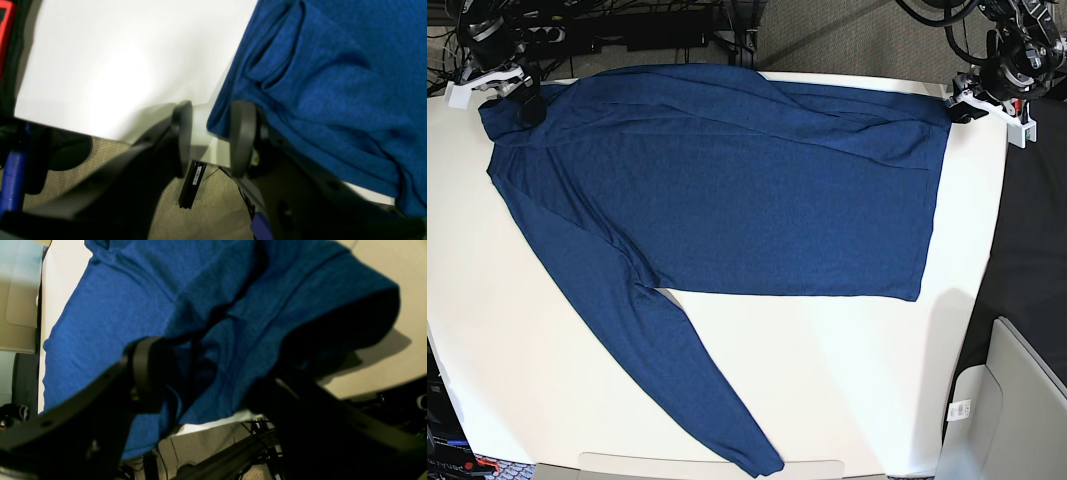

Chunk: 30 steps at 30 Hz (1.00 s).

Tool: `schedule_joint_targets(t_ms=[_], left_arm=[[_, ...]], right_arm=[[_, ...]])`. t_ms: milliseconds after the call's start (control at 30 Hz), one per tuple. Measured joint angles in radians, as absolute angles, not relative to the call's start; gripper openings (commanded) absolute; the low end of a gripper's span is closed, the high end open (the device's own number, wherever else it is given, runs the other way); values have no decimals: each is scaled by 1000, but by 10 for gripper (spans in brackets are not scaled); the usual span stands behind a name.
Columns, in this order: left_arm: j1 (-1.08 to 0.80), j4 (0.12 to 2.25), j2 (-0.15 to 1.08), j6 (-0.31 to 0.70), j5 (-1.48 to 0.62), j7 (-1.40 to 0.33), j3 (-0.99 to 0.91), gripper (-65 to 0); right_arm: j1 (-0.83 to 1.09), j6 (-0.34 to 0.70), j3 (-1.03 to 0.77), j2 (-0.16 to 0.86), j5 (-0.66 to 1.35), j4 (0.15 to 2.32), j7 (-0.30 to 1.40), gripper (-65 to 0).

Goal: Fold the T-shirt properly
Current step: 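Lower the shirt onto the table and open both grippers, then move both grippers down along the shirt's sides toward the hem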

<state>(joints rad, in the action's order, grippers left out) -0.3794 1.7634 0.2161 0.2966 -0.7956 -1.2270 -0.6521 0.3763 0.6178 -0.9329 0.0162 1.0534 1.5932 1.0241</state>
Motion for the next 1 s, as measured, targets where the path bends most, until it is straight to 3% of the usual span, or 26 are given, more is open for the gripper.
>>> schedule_joint_targets(t_ms=[300,400,567,767,1000], left_arm=[[-379,1769,216,296,-795,-1227,-655,-462],[-377,1823,216,295,-792,-1230,-655,-462],[-300,1906,219,301,-801,-1228,-657,-462],[-138,1897,218,293,-776,-1290,-633,-462],[54,1757,218,298,-777,-1301,-543,-461]], right_arm=[[500,588,-986,20,1119,1586,1065,-283],[545,659,-986,12,1175,1578,1081,-283],[535,685,-986,23,1192,1726,1074,-283],[402,689,-978,120,1087,1909,1069,-283],[221,696,-907,236,886,1909,1085,-283]])
